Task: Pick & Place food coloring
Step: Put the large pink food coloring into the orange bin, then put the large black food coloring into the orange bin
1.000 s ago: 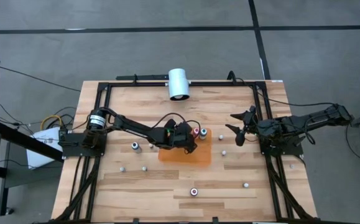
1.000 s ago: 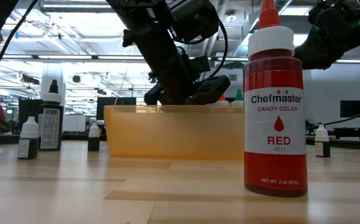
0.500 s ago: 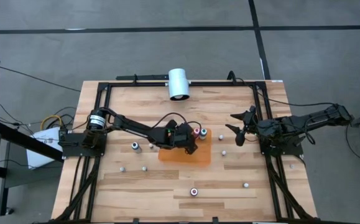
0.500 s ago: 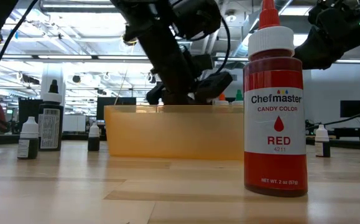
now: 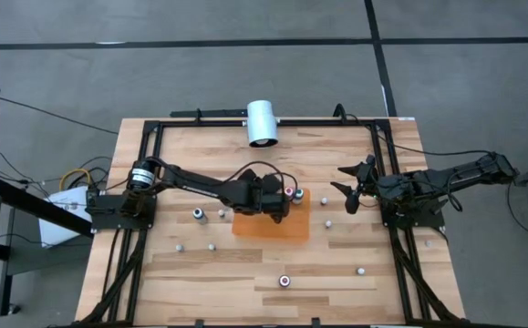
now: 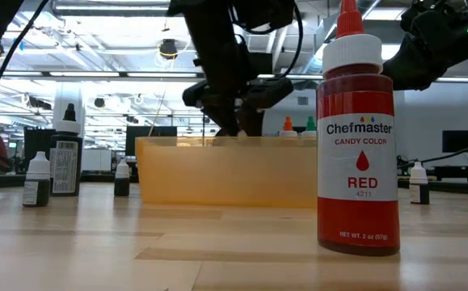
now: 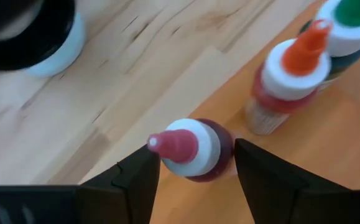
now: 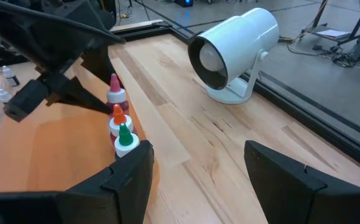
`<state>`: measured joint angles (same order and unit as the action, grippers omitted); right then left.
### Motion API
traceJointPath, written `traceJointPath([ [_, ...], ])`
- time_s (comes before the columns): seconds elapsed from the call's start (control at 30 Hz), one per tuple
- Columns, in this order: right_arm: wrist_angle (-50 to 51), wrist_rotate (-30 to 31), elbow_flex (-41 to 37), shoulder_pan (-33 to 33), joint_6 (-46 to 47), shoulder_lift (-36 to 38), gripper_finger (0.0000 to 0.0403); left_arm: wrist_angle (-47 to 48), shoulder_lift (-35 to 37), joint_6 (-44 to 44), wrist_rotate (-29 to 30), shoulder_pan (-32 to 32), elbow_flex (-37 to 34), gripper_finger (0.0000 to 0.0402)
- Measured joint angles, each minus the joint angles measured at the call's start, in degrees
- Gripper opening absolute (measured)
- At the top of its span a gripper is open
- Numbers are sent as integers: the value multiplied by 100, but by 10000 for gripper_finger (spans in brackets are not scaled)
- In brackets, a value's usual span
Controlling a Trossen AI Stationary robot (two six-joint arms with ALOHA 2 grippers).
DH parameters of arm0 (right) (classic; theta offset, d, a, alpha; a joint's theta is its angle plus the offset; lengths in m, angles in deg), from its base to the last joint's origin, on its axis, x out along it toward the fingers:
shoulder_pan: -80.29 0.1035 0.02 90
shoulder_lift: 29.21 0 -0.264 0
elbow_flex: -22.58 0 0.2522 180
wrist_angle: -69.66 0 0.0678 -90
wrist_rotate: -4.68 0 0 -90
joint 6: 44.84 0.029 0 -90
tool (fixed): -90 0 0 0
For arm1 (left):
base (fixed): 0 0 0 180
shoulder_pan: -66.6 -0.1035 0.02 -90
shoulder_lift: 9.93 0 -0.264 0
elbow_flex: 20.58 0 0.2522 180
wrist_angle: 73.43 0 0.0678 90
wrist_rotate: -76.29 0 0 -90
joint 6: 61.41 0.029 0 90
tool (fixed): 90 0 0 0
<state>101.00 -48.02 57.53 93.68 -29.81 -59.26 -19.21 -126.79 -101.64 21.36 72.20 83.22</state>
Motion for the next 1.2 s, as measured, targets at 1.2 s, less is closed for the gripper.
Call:
traceJointPath([
  [1.2,20,1,0,2,0,-1,240,3804,0,-395,158,384,1952,197],
])
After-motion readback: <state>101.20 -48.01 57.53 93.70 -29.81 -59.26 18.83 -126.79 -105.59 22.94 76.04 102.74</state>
